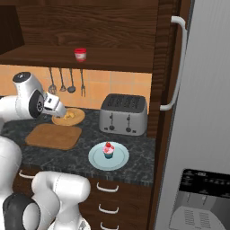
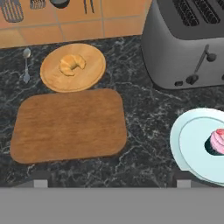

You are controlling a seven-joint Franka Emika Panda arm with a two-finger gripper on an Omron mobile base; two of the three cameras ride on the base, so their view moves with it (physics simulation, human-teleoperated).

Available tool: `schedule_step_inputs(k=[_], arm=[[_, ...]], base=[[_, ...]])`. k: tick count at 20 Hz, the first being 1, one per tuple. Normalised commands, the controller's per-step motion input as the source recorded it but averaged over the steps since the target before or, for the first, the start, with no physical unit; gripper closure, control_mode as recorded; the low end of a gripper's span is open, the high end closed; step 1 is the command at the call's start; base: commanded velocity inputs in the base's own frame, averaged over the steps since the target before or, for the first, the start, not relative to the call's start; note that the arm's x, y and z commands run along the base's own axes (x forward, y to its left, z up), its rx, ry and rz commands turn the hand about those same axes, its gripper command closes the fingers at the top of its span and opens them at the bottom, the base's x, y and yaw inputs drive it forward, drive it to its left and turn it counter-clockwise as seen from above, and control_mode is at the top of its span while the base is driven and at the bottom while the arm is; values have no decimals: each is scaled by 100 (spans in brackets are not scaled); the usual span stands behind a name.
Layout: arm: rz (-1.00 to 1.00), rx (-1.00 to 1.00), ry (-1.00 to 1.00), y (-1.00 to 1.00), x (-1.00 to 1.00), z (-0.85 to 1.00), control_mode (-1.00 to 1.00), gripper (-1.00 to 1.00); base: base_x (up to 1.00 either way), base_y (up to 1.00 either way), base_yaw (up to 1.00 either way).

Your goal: From the different types of pastries on the counter, select a croissant and place it on the cutting board. Then retrieve a jar of jam from the cabinet and place it alongside the croissant on the cutting board.

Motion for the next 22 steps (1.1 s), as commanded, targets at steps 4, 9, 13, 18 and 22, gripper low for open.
schedule_step_inputs(k=[4, 9, 13, 18, 22], arm=[[-2, 3, 0, 51, 58, 0, -100, -100], [-4, 0, 0, 47, 62, -10, -100, -100], [-4, 0, 0, 40, 64, -17, -100, -100], [-2, 0, 0, 12, 73, -28, -100, -100], [-3, -1, 0, 30, 45, -12, -100, -100]], base=[[0, 0, 0], [0, 0, 0], [0, 0, 0], [0, 0, 0], [0, 0, 0]])
